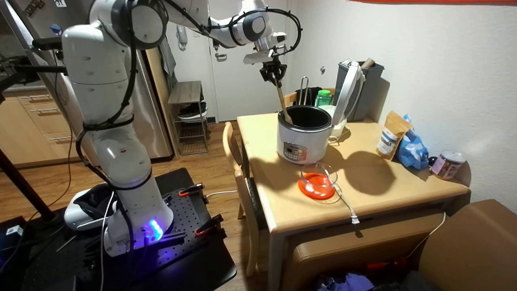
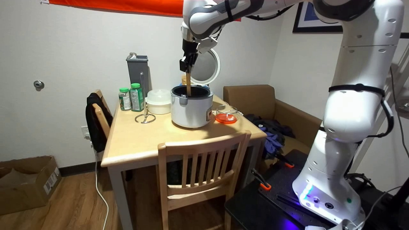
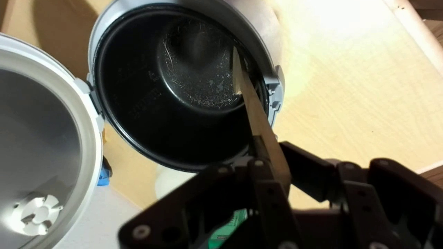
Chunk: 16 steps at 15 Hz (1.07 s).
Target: Use the wooden spoon to stir the contents of the pot
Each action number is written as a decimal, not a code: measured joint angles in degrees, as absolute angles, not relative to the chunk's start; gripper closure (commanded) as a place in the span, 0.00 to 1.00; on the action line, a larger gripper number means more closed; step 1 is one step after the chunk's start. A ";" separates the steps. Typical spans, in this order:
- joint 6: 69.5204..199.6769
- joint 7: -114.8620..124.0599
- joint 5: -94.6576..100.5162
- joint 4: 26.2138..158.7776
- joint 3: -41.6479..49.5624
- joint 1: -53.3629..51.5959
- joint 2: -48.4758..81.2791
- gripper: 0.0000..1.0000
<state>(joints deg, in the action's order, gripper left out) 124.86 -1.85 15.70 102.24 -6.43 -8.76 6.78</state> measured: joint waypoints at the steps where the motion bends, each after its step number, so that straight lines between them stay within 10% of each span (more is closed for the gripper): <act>1: 125.15 -1.87 15.70 101.64 -6.42 -8.76 7.20 0.96; 16: 129.51 -1.74 16.57 88.23 -2.21 -8.23 19.19 0.96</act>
<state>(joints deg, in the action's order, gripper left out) 129.51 -1.74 16.57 88.23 -2.21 -8.23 19.19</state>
